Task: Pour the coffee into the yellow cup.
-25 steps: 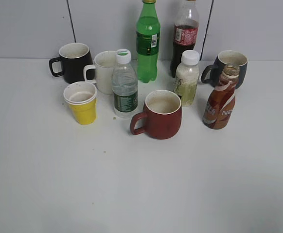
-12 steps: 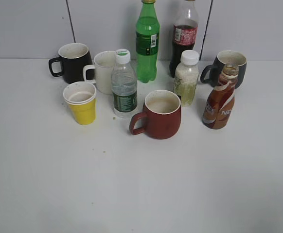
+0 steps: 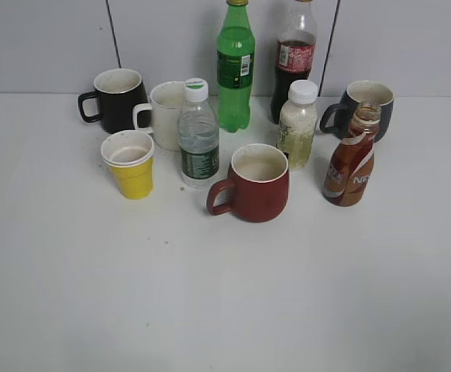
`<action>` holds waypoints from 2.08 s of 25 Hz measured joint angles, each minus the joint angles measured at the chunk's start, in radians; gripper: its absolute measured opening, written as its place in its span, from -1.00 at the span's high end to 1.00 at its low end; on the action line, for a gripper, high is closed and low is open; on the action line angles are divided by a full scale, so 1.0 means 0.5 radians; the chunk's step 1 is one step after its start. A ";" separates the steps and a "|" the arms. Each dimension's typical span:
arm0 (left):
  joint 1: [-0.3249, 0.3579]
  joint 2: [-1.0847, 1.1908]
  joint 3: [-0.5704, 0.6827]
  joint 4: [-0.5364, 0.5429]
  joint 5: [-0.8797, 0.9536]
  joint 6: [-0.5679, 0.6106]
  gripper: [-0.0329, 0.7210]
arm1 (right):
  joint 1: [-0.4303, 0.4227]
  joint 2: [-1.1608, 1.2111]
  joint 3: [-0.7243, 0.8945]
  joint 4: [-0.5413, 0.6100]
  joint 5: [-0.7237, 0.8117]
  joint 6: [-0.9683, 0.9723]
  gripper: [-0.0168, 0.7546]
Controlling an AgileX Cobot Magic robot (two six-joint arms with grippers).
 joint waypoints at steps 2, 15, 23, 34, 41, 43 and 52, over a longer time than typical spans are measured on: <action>0.012 0.000 0.000 0.003 0.000 0.000 -0.34 | 0.000 0.000 0.000 0.000 0.000 0.000 -0.58; 0.021 0.000 0.000 0.003 0.000 0.000 -0.28 | 0.000 -0.002 0.000 0.000 0.000 -0.002 -0.57; 0.021 0.000 0.000 0.003 0.000 0.000 -0.21 | 0.000 -0.002 0.000 0.000 0.000 0.000 -0.57; 0.021 0.000 0.000 0.003 0.000 0.000 -0.14 | 0.000 -0.002 0.000 0.000 0.000 0.000 -0.57; 0.021 0.000 0.000 0.003 0.000 0.000 -0.11 | 0.000 -0.002 0.000 0.000 0.000 -0.001 -0.57; 0.021 0.000 0.000 0.003 0.000 0.000 -0.10 | 0.000 -0.002 0.000 0.000 0.000 -0.001 -0.57; 0.021 0.000 0.000 0.003 0.000 0.000 0.05 | 0.000 -0.002 0.000 0.000 0.000 0.001 -0.57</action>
